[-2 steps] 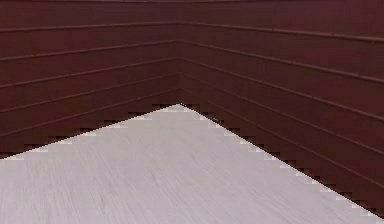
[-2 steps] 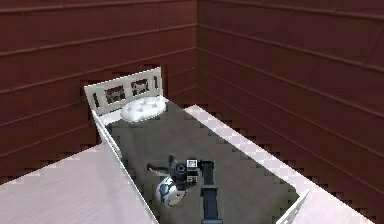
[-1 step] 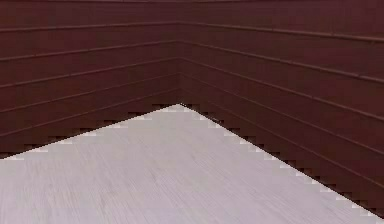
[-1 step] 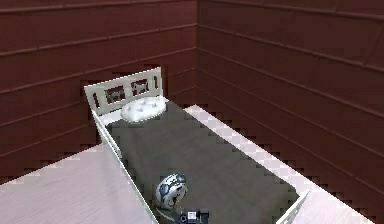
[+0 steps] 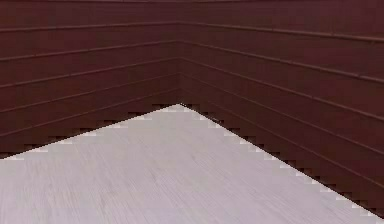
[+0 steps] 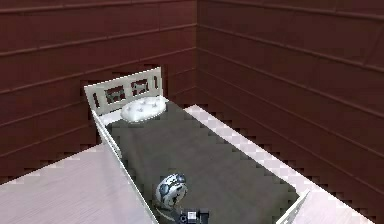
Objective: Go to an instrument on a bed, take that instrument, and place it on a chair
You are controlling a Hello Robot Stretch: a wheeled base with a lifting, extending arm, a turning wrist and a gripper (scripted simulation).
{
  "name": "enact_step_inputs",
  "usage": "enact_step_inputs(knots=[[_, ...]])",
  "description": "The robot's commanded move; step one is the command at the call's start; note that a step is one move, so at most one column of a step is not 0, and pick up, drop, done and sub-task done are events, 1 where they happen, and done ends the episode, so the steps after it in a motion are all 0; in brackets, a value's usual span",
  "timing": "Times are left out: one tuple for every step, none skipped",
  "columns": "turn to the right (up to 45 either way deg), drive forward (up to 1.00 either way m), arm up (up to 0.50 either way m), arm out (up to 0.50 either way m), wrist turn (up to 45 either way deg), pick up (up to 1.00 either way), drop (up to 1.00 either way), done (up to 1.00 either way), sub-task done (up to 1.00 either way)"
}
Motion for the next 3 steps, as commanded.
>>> enact_step_inputs(knots=[[0.0,0.0,0.1,0.0,0.0,0.0,0.0,0.0,0.0],[0.0,0.0,0.5,0.0,0.0,0.0,0.0,0.0,0.0],[0.0,0.0,0.06,0.0,0.0,0.0,0.0,0.0,0.0]])
